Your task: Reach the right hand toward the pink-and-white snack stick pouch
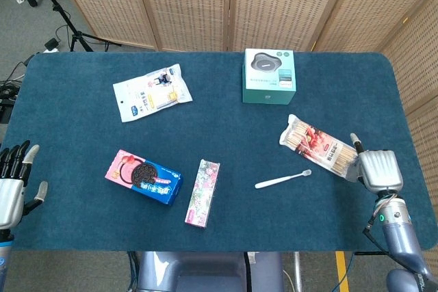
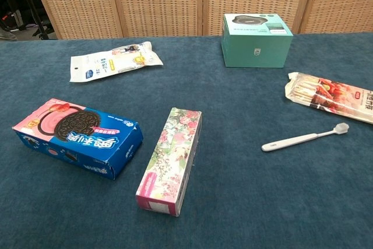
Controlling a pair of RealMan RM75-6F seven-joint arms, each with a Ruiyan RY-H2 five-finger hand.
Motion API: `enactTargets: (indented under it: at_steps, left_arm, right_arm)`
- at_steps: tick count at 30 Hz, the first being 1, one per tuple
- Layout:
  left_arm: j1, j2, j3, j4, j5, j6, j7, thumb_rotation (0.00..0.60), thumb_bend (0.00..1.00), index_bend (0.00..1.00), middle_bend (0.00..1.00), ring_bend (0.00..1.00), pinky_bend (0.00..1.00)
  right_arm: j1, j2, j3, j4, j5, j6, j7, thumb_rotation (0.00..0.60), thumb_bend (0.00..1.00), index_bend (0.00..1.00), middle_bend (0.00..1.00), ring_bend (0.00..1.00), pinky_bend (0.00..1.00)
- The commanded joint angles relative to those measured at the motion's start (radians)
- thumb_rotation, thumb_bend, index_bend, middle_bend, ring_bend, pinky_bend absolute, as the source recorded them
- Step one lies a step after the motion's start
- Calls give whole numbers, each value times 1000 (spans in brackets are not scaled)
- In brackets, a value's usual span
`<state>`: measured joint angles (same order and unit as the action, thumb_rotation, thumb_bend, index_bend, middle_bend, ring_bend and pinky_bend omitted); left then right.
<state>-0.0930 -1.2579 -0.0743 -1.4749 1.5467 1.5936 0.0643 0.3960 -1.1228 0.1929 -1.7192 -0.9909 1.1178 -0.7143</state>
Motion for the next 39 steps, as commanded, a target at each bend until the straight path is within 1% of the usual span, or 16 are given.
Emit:
enactTargets:
  at_steps: [1, 2, 5, 8, 11, 13, 30, 39]
  left_arm:
    - [-1, -3, 0, 5, 1, 0, -2, 600, 421, 0, 0, 0, 39]
    - [-1, -4, 0, 6, 1, -1, -3, 600, 421, 0, 0, 0, 39]
    - [-2, -6, 1, 9, 2, -2, -5, 600, 420, 0, 0, 0, 40]
    - [-3, -8, 1, 12, 9, 3, -11, 600, 420, 0, 0, 0, 40]
    - [-2, -11, 0, 18, 14, 11, -19, 600, 421, 0, 0, 0, 40]
    - [-3, -13, -1, 21, 14, 12, -23, 600, 421, 0, 0, 0, 40]
    - [-10, -13, -2, 20, 11, -1, -26, 600, 421, 0, 0, 0, 40]
    - [0, -9, -8, 26, -10, 7, -38, 600, 421, 0, 0, 0, 40]
  right_arm:
    - [54, 7, 8, -26, 102, -57, -71, 600, 989, 21, 676, 678, 605]
    - [66, 7, 6, -28, 126, -71, -85, 600, 999, 21, 682, 716, 640]
    - [110, 3, -9, -28, 210, -129, -133, 600, 1000, 17, 697, 782, 693]
    - [152, -3, -26, -19, 264, -166, -174, 600, 1000, 12, 710, 799, 704]
    - [182, -14, -55, -11, 282, -159, -230, 600, 1000, 12, 720, 811, 717]
    - [192, -20, -64, -14, 293, -152, -244, 600, 1000, 12, 723, 815, 721]
    - [249, -46, -115, -12, 341, -140, -215, 600, 1000, 11, 723, 815, 721]
    - [274, -47, -126, -16, 343, -136, -183, 600, 1000, 12, 723, 814, 721]
